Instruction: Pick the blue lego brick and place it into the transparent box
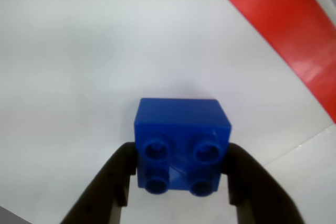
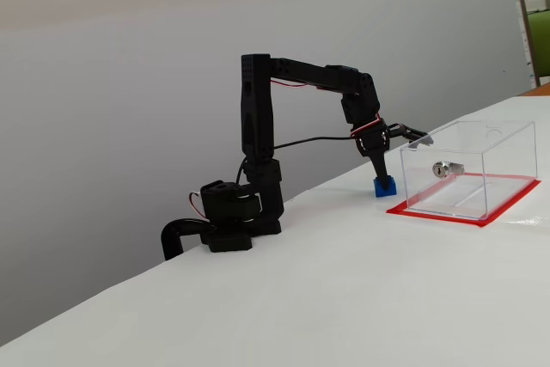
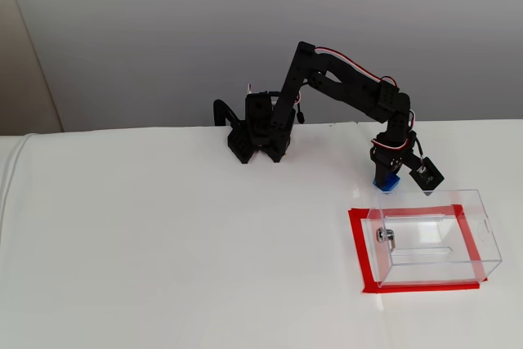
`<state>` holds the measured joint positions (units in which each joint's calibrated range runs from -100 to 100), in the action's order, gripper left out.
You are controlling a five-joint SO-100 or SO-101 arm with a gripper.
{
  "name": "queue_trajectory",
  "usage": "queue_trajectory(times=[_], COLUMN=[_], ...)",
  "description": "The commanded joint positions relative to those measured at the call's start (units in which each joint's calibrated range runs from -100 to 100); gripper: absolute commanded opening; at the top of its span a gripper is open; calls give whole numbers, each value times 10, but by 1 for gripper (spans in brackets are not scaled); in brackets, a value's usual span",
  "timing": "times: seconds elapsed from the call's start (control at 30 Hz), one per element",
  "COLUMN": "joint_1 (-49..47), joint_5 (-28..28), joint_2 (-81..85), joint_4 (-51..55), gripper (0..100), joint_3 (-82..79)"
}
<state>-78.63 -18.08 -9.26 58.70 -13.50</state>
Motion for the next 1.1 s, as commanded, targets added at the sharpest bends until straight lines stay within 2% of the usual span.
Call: queue_trajectory(times=[0.0,0.53,1.07], joint_1=[2,-46,-10], joint_5=[3,64,93], joint_2=[6,64,141], joint_4=[-6,-6,-5], gripper=[10,10,10], joint_3=[23,58,163])
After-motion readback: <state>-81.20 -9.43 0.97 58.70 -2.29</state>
